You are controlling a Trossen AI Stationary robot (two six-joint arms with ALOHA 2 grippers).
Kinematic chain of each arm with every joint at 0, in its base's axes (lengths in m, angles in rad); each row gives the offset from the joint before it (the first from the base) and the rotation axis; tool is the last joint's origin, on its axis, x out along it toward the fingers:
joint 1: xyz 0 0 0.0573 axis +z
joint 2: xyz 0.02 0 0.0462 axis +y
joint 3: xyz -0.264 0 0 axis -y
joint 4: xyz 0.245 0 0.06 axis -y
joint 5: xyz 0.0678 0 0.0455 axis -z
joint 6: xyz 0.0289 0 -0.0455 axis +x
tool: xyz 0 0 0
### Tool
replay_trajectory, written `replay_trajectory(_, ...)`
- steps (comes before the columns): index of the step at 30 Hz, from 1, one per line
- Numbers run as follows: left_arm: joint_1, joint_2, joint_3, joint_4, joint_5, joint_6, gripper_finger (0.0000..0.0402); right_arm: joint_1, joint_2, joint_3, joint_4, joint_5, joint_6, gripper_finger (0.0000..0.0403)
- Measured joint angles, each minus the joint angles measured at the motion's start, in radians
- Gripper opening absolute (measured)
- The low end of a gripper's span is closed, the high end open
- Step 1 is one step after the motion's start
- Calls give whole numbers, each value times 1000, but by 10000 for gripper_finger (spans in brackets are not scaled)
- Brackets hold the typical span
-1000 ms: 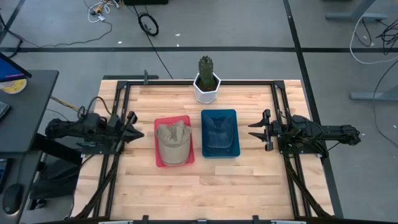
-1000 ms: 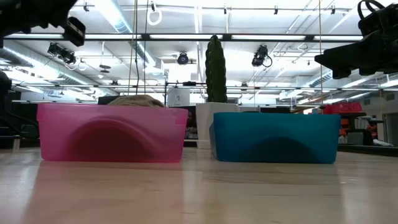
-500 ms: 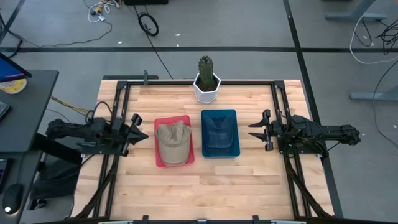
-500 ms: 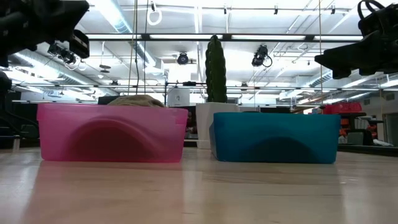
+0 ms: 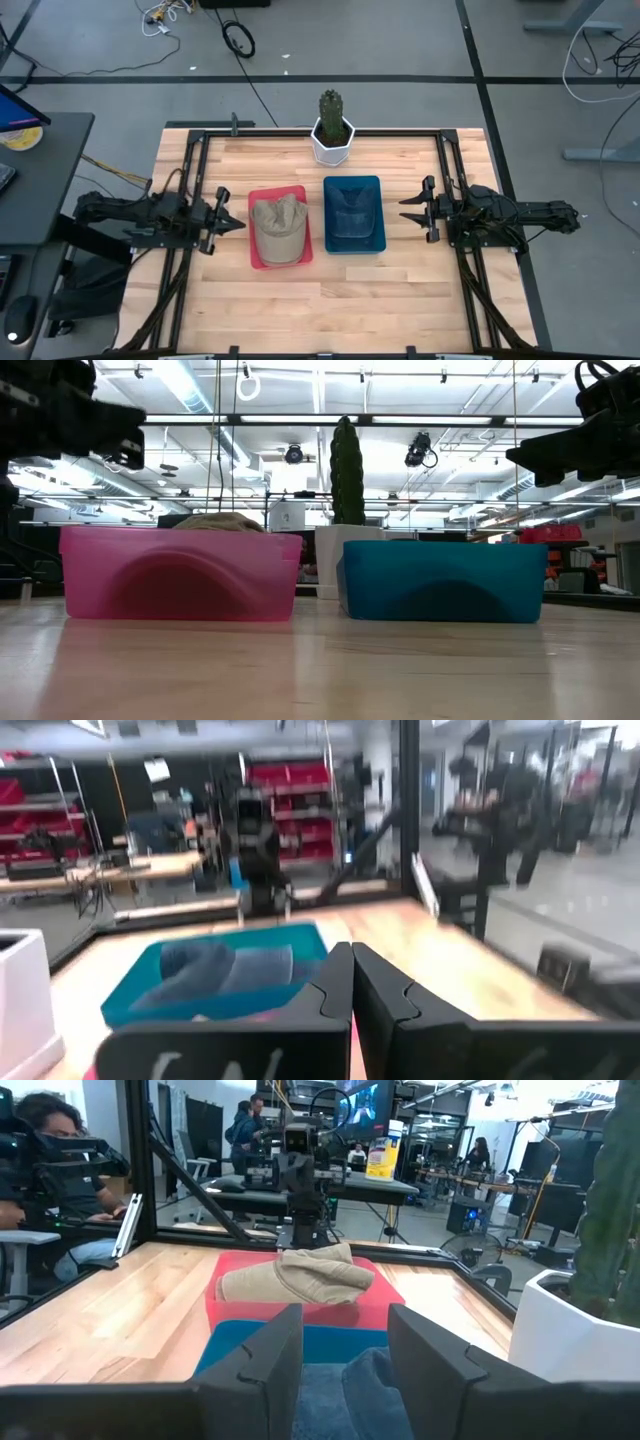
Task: Pick & Place hat
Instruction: Return to Home Position
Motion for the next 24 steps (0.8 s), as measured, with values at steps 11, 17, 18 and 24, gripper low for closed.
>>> replay_trajectory(11, 0, 0, 1, -93, -19, 61, 3, 0, 0, 0, 0, 0, 0, 153)
replay_trajectory(17, 0, 0, 0, -95, -19, 67, 3, 0, 0, 0, 0, 0, 0, 153)
replay_trajectory(18, 0, 0, 0, -93, -18, 66, 3, 0, 0, 0, 0, 0, 0, 153)
replay_trajectory(24, 0, 0, -1, -66, -13, 66, 3, 0, 0, 0, 0, 0, 0, 153)
